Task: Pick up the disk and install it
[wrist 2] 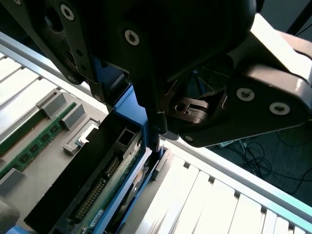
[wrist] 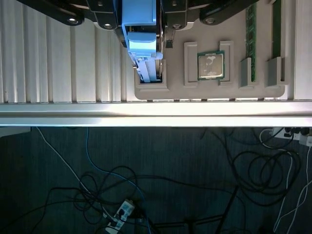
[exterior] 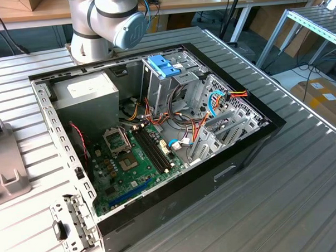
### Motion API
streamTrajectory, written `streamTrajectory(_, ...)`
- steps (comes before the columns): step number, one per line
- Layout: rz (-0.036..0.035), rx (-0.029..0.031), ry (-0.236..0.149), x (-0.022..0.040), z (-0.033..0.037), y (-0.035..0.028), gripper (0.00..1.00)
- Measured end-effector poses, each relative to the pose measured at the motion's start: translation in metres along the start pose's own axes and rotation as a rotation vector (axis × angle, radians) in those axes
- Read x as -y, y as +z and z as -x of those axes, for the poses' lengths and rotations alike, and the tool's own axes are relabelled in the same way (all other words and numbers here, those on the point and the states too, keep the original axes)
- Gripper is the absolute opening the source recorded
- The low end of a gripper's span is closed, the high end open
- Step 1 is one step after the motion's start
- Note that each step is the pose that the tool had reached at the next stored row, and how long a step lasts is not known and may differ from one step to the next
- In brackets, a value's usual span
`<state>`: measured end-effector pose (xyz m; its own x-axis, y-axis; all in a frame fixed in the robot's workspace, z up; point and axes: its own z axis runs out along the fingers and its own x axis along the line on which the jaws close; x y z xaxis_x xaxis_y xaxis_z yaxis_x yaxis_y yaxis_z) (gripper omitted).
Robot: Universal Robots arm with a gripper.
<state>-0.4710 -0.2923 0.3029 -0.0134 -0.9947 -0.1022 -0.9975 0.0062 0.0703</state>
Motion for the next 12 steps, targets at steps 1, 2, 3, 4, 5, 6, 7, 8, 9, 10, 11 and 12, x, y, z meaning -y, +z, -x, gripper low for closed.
streamTrajectory(1, 0.0000, 0.0000, 0.000, 0.0000, -0.0002, 0.0000, 0.37)
streamTrajectory(2, -0.0001, 0.0000, 0.000, 0.0000, -0.0002, 0.0001, 0.37)
streamTrajectory(3, -0.0003, 0.0001, 0.000, 0.0001, -0.0002, 0.0001, 0.37)
streamTrajectory(4, -0.0004, 0.0001, 0.000, 0.0001, -0.0002, 0.0000, 0.37)
streamTrajectory(5, -0.0003, 0.0001, 0.000, 0.0000, -0.0001, -0.0002, 0.37)
streamTrajectory(6, -0.0002, 0.0000, 0.000, 0.0000, -0.0001, -0.0005, 0.37)
streamTrajectory(7, -0.0001, 0.0000, 0.000, -0.0001, 0.0000, -0.0009, 0.37)
streamTrajectory(8, 0.0001, 0.0000, 0.000, -0.0001, 0.0001, -0.0021, 0.37)
streamTrajectory(9, -0.0001, 0.0000, 0.000, -0.0002, 0.0002, -0.0035, 0.37)
streamTrajectory(10, 0.0000, 0.0000, 0.000, -0.0003, 0.0004, -0.0046, 0.37)
streamTrajectory(11, -0.0001, 0.0001, 0.000, -0.0004, 0.0005, -0.0056, 0.37)
streamTrajectory(12, -0.0001, 0.0001, 0.000, -0.0005, 0.0007, -0.0079, 0.37)
